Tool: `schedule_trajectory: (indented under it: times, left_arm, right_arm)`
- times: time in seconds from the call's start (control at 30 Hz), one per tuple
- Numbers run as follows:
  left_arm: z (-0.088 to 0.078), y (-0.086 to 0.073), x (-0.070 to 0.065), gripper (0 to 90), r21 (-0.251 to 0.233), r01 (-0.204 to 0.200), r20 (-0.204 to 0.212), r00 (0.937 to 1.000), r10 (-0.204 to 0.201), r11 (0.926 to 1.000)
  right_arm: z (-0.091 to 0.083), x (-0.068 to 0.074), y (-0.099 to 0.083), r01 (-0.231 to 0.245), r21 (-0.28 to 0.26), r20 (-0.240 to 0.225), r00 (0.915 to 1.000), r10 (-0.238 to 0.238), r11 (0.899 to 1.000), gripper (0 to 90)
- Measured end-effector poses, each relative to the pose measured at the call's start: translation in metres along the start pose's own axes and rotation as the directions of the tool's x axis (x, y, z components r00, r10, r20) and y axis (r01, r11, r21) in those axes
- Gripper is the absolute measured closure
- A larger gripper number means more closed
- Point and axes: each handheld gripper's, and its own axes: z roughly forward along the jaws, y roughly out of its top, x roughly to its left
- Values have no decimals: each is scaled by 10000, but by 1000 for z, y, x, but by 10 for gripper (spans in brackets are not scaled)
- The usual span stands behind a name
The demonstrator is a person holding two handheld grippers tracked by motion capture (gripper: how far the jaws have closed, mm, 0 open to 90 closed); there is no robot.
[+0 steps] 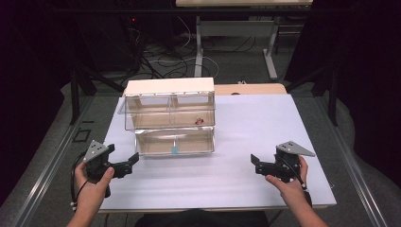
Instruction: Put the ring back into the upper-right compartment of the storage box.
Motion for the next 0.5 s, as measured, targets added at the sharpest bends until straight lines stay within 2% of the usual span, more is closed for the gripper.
schedule_trajectory:
  times: [0.23,0.5]
  left_arm:
    - [6,-9,9,7,46,96,-179,9998,-95,9999]
    - [12,-16,18,8,363,363,-342,9988,-351,9987]
  right_arm:
    - [1,0,0,7,89,-56,10000,-7,10000,0]
    - [2,-1,-1,-26,71,-73,10000,26,10000,0]
